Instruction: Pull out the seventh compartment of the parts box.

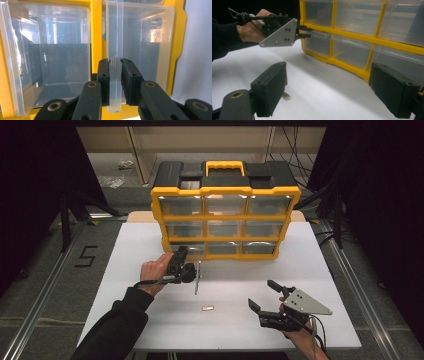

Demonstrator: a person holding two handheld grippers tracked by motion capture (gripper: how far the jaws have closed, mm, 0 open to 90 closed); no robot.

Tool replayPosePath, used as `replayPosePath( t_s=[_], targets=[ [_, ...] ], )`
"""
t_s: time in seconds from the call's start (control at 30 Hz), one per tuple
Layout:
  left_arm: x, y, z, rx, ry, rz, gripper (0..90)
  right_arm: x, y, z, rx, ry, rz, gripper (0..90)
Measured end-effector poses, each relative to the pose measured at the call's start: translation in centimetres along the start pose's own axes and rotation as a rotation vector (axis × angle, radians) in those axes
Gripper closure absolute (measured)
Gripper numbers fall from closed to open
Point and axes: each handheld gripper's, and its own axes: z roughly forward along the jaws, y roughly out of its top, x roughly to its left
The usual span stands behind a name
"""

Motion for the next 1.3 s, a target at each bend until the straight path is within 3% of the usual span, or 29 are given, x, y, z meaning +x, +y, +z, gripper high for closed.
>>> replayPosePath(
  t_s=[0.07,0.4,1.3],
  targets=[
    [0.0,0.1,-0.2,0.000,0.009,0.019,77.3,0.0,0.0,0.0,0.000,0.000,0.000,16.1],
    [-0.2,0.0,-0.7,-0.001,0.003,0.000,77.3,0.0,0.0,0.0,-0.001,-0.001,-0.001,16.1],
    [-0.5,0.1,-1.6,0.001,0.005,0.028,77.3,0.0,0.0,0.0,0.000,0.000,-0.002,16.1]
  ],
)
